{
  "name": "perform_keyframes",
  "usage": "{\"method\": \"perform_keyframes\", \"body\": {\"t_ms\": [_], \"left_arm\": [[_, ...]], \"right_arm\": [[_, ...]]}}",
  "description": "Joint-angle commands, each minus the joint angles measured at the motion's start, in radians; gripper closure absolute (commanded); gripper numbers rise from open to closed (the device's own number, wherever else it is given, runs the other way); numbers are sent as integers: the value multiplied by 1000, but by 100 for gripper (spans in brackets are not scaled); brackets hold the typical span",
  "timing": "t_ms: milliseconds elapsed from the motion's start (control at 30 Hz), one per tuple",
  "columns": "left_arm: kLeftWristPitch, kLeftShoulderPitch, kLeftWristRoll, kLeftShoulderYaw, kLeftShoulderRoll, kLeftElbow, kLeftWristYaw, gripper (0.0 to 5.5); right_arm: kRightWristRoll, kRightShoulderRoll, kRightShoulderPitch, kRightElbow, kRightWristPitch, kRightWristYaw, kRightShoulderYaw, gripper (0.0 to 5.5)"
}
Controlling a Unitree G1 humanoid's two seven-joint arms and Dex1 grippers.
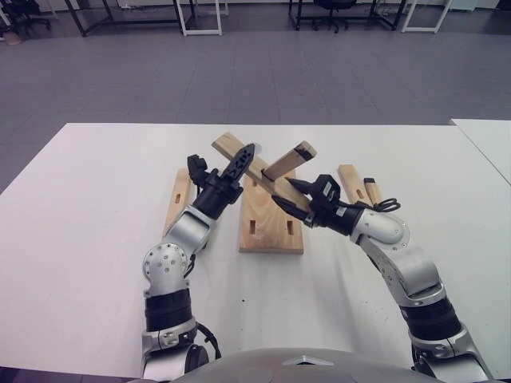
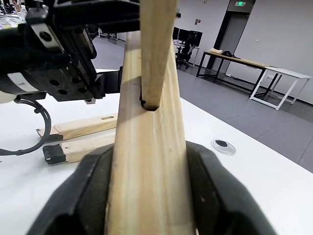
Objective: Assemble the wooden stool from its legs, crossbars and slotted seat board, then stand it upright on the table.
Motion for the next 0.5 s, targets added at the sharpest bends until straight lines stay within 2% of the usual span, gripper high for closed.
{"method": "perform_keyframes", "body": {"t_ms": [33,167,233,400,500], "left_arm": [[-13,12,-6,-11,-3,-11,1,342],[-17,24,-20,-12,-4,-31,7,412],[-25,39,-21,-9,-4,-57,14,448],[-50,87,-11,17,9,-149,95,448],[-74,123,39,42,34,-201,176,448]], "right_arm": [[7,-4,-3,-9,2,7,6,342],[14,-7,2,-10,13,13,5,342],[19,-4,2,-12,29,7,4,283],[23,-4,31,-32,36,-3,8,182],[2,-44,91,-51,19,7,7,111]]}}
